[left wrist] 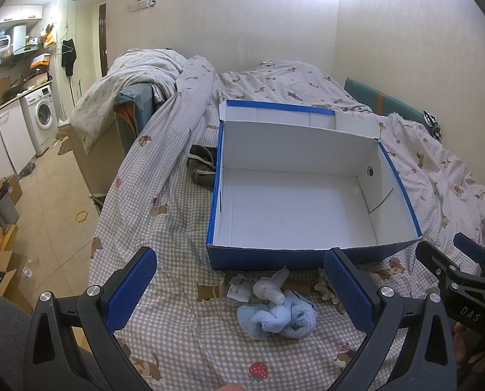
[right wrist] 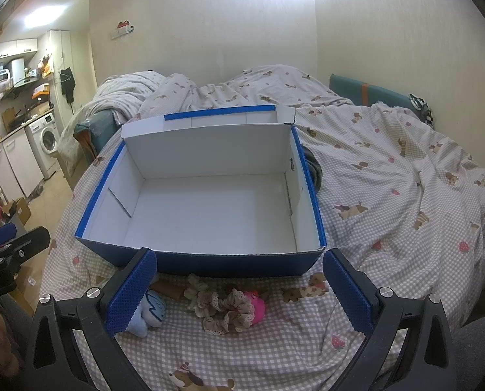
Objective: Organize soft objects
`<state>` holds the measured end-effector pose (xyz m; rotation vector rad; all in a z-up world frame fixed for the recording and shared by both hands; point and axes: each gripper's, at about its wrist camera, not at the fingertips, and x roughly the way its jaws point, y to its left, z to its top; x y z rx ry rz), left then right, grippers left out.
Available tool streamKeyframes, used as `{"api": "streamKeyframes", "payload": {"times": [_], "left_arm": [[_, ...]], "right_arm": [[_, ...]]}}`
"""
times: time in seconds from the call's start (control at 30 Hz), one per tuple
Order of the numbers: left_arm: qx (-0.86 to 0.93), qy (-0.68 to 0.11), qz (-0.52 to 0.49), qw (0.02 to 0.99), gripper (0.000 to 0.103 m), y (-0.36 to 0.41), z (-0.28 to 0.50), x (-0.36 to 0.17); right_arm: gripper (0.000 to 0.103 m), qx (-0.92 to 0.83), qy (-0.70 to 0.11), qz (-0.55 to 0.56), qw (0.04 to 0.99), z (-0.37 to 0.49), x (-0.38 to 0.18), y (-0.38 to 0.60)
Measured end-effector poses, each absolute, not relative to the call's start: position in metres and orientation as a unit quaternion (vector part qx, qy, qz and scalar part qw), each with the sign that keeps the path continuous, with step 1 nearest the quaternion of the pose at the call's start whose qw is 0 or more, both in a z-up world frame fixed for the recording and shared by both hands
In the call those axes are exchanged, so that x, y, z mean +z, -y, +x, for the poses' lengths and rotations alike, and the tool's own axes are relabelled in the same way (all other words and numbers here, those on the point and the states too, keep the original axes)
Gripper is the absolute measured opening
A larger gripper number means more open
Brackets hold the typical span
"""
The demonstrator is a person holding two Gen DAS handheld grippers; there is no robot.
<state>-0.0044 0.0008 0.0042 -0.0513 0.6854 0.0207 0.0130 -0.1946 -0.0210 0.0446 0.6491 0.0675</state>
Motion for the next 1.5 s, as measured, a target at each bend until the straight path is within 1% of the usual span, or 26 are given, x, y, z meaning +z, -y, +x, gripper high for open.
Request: {"api": "streamKeyframes", "payload": {"times": [0.67,0.83,0.9,1.07,1.17,1.33,1.5], "left_arm": [[0.01,-0.338,-0.026,0.941,0.103,-0.001,-0.005,0.004],[0.008,-0.345,-0.012,0.939,0.103,0.004,-0.005,-0.002],[0.01,-0.348,-0.024,0.937,0.103,0.0,-0.004,-0.003],[0.04,-0.396,-0.064,0.915,0.103,-0.022,0.004,-0.013],[0.059,-0.433,-0.066,0.897,0.103,-0.029,0.013,-0.023],[0.067,-0.522,-0.094,0.845,0.102,-0.046,0.036,-0.055],[0.01,-0.571,-0.084,0.816,0.102,-0.025,0.04,-0.082]], "right_arm": [[0.103,0.036,-0.321,0.02,0.946,0.014,-0.022,0.193],[0.103,0.04,-0.318,0.017,0.947,0.015,-0.021,0.191],[0.103,0.044,-0.324,0.018,0.945,0.017,-0.021,0.191],[0.103,0.055,-0.344,0.039,0.937,0.023,-0.022,0.196],[0.103,0.056,-0.352,0.056,0.933,0.025,-0.016,0.204],[0.103,0.053,-0.357,0.039,0.932,0.028,-0.011,0.216],[0.103,0.052,-0.382,0.053,0.921,0.042,-0.025,0.234]]}}
